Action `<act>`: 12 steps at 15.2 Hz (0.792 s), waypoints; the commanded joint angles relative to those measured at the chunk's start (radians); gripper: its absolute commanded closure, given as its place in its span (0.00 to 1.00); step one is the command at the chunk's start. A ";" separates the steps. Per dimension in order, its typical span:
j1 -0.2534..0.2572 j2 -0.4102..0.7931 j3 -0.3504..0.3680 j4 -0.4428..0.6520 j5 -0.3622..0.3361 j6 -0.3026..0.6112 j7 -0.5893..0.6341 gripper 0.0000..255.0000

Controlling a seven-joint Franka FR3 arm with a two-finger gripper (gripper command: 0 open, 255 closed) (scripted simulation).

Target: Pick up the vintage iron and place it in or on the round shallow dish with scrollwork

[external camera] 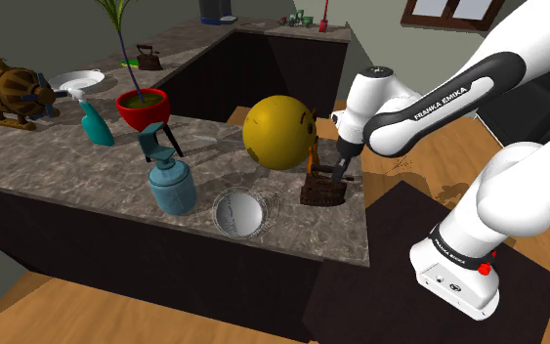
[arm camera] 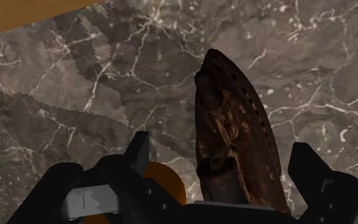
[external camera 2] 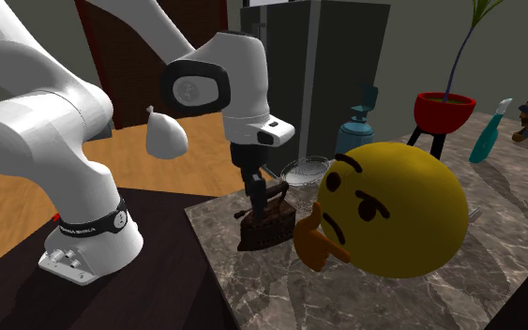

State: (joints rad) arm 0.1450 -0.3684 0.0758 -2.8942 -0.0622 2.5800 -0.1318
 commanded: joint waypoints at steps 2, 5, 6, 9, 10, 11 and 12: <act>-0.001 0.007 0.001 -0.003 -0.001 0.011 0.002 0.00; -0.001 0.007 0.001 -0.003 -0.001 0.011 0.002 0.00; -0.001 0.007 0.001 -0.003 -0.001 0.011 0.002 0.00; -0.001 0.007 0.001 -0.003 -0.001 0.010 0.002 1.00; -0.001 0.007 0.001 -0.003 -0.001 0.010 0.002 1.00; -0.001 0.007 0.001 -0.003 -0.001 0.010 0.002 1.00; -0.001 0.007 0.001 -0.003 -0.001 0.010 0.002 1.00</act>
State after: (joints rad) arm 0.1444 -0.3623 0.0768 -2.8973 -0.0636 2.5900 -0.1302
